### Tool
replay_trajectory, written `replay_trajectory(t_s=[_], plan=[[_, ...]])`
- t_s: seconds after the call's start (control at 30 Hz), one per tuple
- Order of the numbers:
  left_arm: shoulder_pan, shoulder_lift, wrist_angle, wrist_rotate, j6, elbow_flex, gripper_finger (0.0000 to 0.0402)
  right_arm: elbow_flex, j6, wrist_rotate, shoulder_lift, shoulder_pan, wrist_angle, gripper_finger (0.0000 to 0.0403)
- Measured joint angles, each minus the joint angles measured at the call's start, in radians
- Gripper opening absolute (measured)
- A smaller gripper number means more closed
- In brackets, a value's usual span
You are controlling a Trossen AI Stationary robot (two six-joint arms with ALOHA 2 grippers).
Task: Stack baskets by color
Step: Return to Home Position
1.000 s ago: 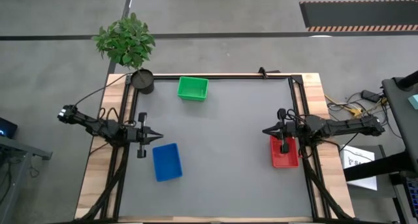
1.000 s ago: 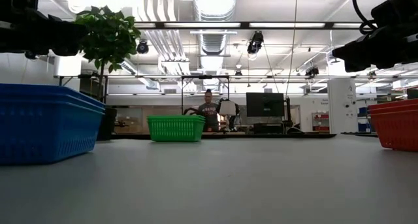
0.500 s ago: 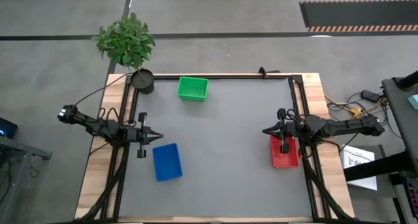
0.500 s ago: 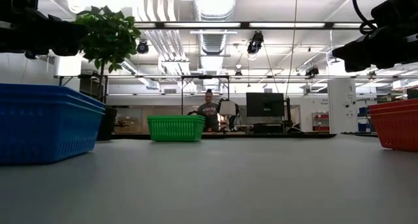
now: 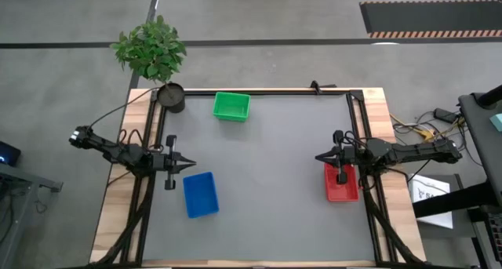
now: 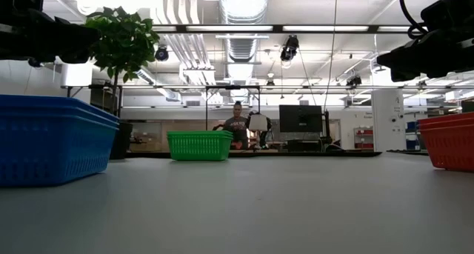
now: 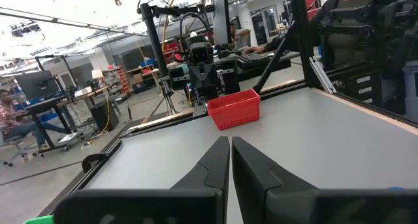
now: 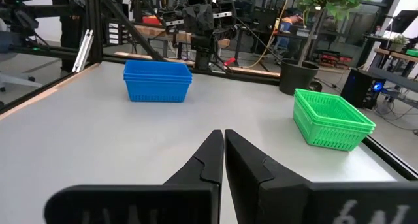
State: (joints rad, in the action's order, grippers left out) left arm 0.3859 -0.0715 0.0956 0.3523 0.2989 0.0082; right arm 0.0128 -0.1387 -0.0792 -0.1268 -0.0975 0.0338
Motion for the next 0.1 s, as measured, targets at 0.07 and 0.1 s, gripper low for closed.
replay_trajectory(t_s=[0.07, 0.1], plan=[[0.0, 0.0, 0.0, 0.0, 0.0, 0.0, 0.0002, 0.0, 0.0, 0.0, 0.0, 0.0, 0.0, 0.0009], [0.0, 0.0, 0.0, 0.0, 0.0, 0.0, 0.0002, 0.0, 0.0, 0.0, 0.0, 0.0, 0.0, 0.0009]])
